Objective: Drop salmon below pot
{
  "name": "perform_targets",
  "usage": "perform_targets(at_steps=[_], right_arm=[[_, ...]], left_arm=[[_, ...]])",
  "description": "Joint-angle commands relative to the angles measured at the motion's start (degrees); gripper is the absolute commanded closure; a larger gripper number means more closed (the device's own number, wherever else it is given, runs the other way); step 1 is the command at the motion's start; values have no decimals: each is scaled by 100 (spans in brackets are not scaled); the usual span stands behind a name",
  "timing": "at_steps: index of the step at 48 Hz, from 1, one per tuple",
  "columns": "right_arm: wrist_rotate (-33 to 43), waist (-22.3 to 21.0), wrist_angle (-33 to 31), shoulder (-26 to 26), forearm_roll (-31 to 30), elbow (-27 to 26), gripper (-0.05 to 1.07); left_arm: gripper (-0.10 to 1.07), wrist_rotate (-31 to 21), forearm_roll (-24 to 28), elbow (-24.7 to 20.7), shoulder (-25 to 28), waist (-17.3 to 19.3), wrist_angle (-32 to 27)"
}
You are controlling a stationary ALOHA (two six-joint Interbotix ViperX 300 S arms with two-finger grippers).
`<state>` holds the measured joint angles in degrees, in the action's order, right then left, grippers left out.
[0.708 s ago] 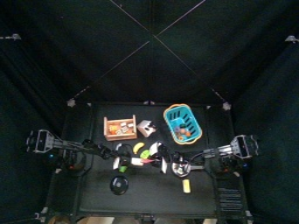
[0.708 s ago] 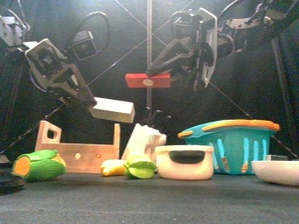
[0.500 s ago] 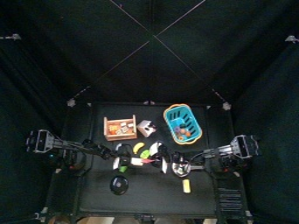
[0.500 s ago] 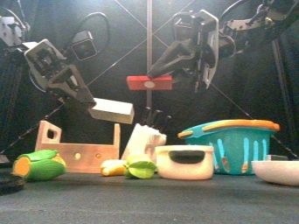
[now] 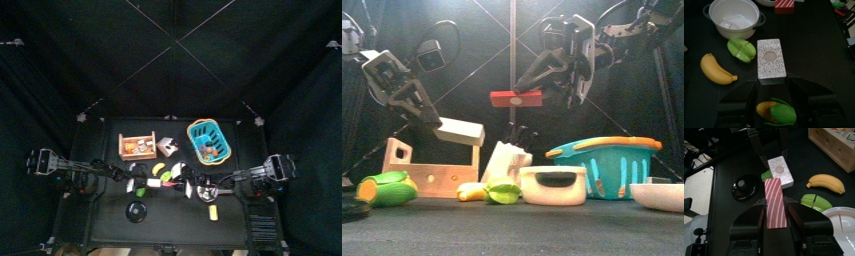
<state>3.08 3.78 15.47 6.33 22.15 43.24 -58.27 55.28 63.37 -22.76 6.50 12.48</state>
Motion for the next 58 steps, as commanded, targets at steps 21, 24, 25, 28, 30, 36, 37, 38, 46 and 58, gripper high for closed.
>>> perform_targets(at_steps=[21, 24, 25, 28, 30, 36, 37, 38, 46, 58], right_arm=[[-18, -9, 26, 747, 940, 527, 43], [-18, -18, 44, 879, 1028, 633, 43], [-18, -18, 44, 923, 1063, 668, 43], [-18, -18, 44, 1055, 1160, 791, 43], [-18, -18, 44, 1107, 1213, 879, 43], [-18, 18, 9, 1160, 1389, 1143, 43], [-9, 18, 0, 1160, 1415, 1195, 43], [-9, 18, 0, 1160, 1450, 1230, 43], [-35, -9, 0, 1204, 1661, 1424, 43], [-18, -211, -88, 1415, 1644, 1670, 43]], left_arm=[[44, 9, -237, 132, -360, 35, -44], [44, 9, -246, 132, -360, 35, -44], [44, 18, -237, 132, -360, 35, -44], [44, 9, -237, 132, -360, 35, -44], [44, 9, -237, 132, -360, 35, -44], [44, 9, -237, 132, -360, 53, -44], [44, 9, -237, 132, -360, 44, -44], [44, 9, -237, 132, -369, 44, -44], [44, 9, -237, 141, -360, 53, -44], [44, 9, -237, 141, -360, 97, -44]])
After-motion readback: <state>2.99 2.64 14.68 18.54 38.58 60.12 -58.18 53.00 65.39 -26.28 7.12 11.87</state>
